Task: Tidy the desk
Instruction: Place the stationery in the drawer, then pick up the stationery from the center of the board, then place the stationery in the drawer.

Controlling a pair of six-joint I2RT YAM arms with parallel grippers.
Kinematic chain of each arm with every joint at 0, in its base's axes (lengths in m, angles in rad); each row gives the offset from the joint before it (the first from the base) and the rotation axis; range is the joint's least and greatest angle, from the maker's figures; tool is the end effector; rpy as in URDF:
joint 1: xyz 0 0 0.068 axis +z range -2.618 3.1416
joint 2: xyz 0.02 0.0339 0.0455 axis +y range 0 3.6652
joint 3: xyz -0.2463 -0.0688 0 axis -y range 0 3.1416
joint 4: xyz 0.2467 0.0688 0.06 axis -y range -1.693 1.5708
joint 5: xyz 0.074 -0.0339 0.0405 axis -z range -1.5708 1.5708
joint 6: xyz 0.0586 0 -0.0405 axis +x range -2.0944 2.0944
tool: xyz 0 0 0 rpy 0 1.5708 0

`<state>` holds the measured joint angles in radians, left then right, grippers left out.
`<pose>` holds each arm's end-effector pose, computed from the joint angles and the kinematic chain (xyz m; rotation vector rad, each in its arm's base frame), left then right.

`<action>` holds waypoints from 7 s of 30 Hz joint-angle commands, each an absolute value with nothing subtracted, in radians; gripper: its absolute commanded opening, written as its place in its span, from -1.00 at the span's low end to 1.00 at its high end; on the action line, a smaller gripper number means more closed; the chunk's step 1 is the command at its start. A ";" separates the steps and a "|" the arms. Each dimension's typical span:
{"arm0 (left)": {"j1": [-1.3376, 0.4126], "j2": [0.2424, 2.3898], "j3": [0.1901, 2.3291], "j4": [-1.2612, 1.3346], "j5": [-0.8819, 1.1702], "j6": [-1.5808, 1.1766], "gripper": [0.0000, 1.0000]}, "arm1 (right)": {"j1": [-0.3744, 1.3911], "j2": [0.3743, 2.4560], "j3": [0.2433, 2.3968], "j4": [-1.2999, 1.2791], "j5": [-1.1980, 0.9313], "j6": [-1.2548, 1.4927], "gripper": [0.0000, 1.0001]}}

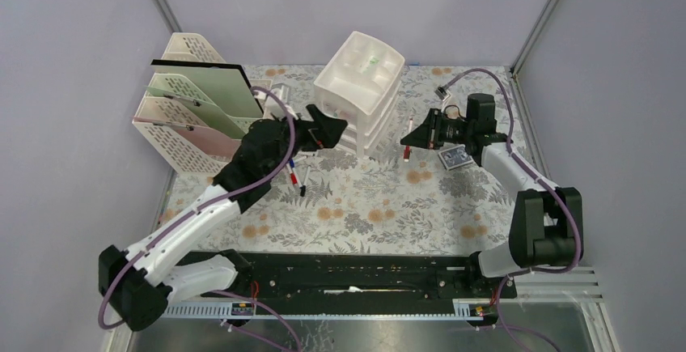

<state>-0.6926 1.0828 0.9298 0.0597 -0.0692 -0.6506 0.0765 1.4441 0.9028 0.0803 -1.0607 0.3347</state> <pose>0.2253 -0.1817 0.3404 -0.0185 1.7551 -0.9467 0.3183 0.0757 0.2365 -0.4386 1.9655 1.3260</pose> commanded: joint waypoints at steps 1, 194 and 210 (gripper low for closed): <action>-0.626 0.995 0.839 -0.036 -0.135 -0.659 0.97 | 0.084 1.503 1.000 0.006 -0.906 0.262 -0.96; -0.792 1.466 0.821 0.707 0.314 -0.846 -0.72 | 0.225 1.500 0.910 0.604 -1.281 0.745 -1.00; -0.749 1.176 0.720 0.354 0.094 -0.608 0.67 | 0.150 1.514 0.950 0.439 -1.243 0.581 -1.00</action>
<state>-0.7757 1.2785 0.7448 0.4732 0.2085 -0.7177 0.1879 1.5085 0.9005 0.5037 -1.2671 0.6704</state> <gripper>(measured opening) 0.780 0.055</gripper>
